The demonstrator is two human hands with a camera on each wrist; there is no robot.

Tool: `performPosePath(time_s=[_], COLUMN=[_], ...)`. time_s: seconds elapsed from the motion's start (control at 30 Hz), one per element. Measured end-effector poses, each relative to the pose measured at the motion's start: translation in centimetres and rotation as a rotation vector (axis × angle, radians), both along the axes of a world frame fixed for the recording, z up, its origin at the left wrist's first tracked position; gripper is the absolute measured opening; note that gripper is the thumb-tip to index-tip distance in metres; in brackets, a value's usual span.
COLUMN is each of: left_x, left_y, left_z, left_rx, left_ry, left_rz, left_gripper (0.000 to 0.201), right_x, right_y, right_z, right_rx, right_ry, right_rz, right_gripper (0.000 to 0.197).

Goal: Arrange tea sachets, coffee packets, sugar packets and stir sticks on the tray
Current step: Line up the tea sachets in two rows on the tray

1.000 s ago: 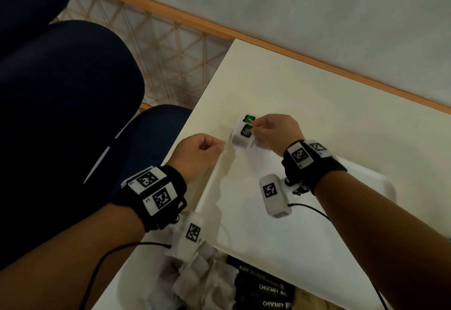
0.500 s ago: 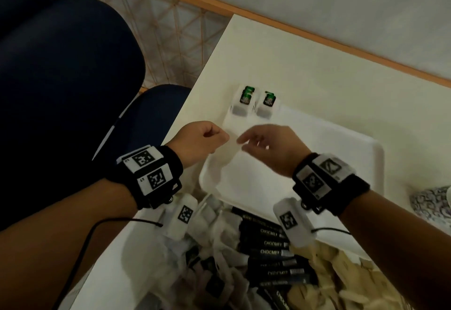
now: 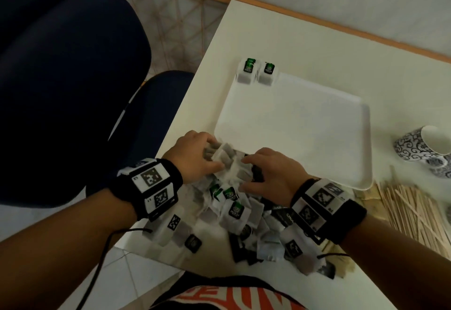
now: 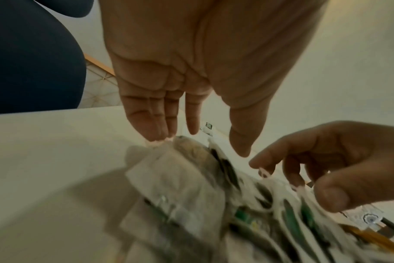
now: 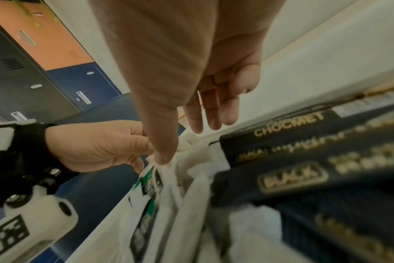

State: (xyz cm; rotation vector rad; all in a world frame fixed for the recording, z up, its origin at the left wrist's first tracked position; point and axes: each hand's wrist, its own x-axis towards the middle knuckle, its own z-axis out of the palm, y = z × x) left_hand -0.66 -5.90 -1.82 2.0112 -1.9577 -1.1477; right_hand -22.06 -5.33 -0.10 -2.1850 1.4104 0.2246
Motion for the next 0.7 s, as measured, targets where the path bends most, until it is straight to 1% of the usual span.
performPosePath(time_s=[0.07, 0.13, 0.23, 0.3, 0.4, 0.47, 0.53, 0.6, 0.7], left_x=[-0.2, -0.3, -0.2, 0.2, 1.2, 2.1, 2.7, 2.7, 2.3], left_y=[0.7, 1.2, 2.4, 3.6, 5.8, 7.2, 8.3, 8.7, 8.4], left_z=[-0.1, -0.1, 0.6, 1.0, 1.0, 0.2, -0.6, -1.2, -1.4], left_rx=[0.001, -0.032, -0.155, -0.148, -0.044, 0.043, 0.098, 0.095, 0.083], left_ry=[-0.019, -0.021, -0.042, -0.07, -0.164, -0.2, -0.226, -0.238, -0.228], left_rz=[0.018, 0.019, -0.019, -0.116, -0.326, -0.454, -0.58, -0.64, -0.642], left_gripper=[0.064, 0.063, 0.055, 0.052, 0.045, 0.041, 0.04, 0.036, 0.026], right_x=[0.6, 1.2, 1.6, 1.9, 2.2, 2.4, 2.4, 2.5, 2.4], right_y=[0.9, 1.9, 3.4, 4.2, 4.7, 4.7, 4.7, 4.7, 4.6], right_z=[0.2, 0.2, 0.1, -0.2, -0.9, -1.3, -1.5, -1.7, -2.0], right_rx=[0.0, -0.016, -0.052, -0.044, -0.049, -0.052, -0.048, -0.057, -0.066], right_ry=[0.008, 0.008, 0.004, 0.033, 0.052, 0.049, 0.048, 0.045, 0.023], right_rz=[-0.016, -0.025, -0.036, -0.02, -0.021, -0.02, -0.014, -0.006, 0.008], right_gripper=[0.077, 0.084, 0.086, 0.086, 0.074, 0.061, 0.053, 0.048, 0.041])
